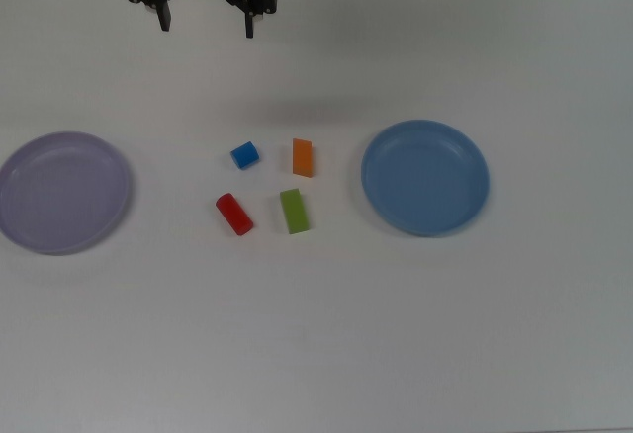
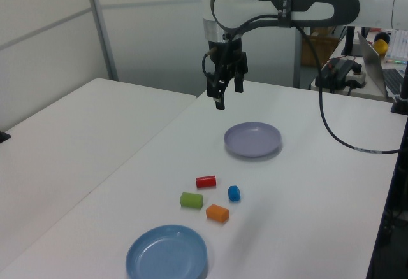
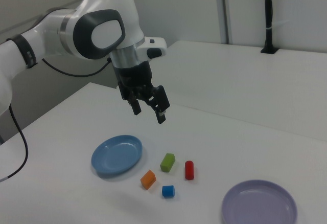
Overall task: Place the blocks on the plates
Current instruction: 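Move the gripper down toward the green block, then close the gripper on the green block and lift it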
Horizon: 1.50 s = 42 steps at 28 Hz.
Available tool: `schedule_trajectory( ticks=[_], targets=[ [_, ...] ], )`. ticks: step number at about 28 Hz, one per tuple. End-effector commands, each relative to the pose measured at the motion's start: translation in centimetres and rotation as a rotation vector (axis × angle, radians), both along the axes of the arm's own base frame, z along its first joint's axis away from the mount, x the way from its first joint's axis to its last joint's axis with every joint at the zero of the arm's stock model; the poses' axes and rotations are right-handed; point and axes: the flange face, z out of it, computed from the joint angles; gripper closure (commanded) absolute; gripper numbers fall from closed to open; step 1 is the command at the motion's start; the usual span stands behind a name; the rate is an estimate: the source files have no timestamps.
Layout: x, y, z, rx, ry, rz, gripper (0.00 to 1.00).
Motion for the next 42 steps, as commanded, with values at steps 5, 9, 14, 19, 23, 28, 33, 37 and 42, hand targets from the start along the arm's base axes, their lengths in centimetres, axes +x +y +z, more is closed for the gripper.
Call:
schedule_trajectory(
  ticks=[5,9,14,19,23,28,33,37,42],
  targets=[
    [1.0,0.1,-2.9,0.062,0.052,0.015,0.0],
    [2.2,0.1,-3.9,0.066,0.01,0.016,0.0],
    [4.1,0.7,-7.3,0.067,0.02,0.031,0.0],
    [5.6,3.6,-13.7,0.034,0.081,0.168,0.0],
    [6.3,5.4,-18.3,0.019,0.053,0.206,0.0],
    [6.8,6.5,-22.3,0.023,0.021,0.227,0.0],
    [7.4,7.6,-24.7,0.025,0.022,0.242,0.0],
    [7.9,7.8,-26.4,0.024,0.013,0.238,0.0],
    [8.4,8.1,-27.6,0.002,-0.005,0.213,0.1]
  ],
)
